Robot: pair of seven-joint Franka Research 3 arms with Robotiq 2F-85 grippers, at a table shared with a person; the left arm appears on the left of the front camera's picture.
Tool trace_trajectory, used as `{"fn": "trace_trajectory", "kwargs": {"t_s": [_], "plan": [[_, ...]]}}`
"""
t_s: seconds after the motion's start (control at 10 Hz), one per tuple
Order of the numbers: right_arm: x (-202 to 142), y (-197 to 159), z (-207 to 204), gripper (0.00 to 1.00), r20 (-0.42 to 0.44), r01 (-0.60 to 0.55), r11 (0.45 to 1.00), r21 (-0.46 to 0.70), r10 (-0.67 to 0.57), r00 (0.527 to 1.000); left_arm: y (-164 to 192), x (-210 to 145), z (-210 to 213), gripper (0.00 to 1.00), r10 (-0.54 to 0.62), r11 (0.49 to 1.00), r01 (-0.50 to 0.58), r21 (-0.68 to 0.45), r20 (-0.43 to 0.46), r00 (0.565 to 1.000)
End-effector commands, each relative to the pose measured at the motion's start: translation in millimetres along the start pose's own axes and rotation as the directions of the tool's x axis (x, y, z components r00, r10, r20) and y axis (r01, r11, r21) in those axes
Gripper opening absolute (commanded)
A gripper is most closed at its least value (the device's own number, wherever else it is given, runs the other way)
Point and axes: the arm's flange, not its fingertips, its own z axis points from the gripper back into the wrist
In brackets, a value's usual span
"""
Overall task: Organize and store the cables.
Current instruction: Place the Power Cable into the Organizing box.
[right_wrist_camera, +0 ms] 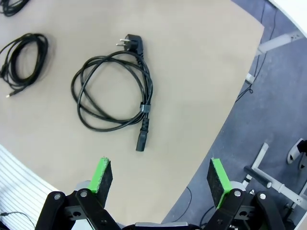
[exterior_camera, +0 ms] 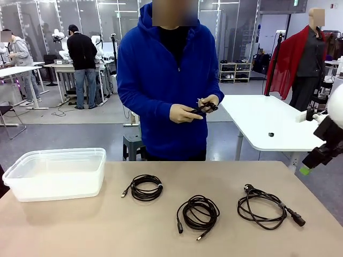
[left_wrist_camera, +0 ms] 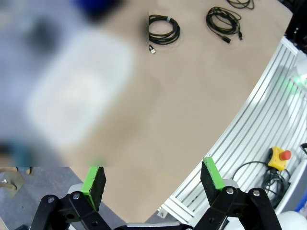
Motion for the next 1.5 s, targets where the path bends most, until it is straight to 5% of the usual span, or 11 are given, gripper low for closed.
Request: {"fn": "trace_trajectory", "kwargs": {"t_s": [0.0, 1.4], "plan": [[5, -1, -23, 1.0, -0.017, 0.05, 0.999, -0.013, -0.05, 0.999, 0, 0, 0, 1.0, 0.0, 1.0, 0.0, 0.0, 0.0, 1.0], [-1, 34, -136, 1.0, -0.075, 0.189, 0.979, -0.082, -0.195, 0.978, 0, 0, 0, 1.0, 0.0, 1.0, 0.0, 0.0, 0.0, 1.0]]}}
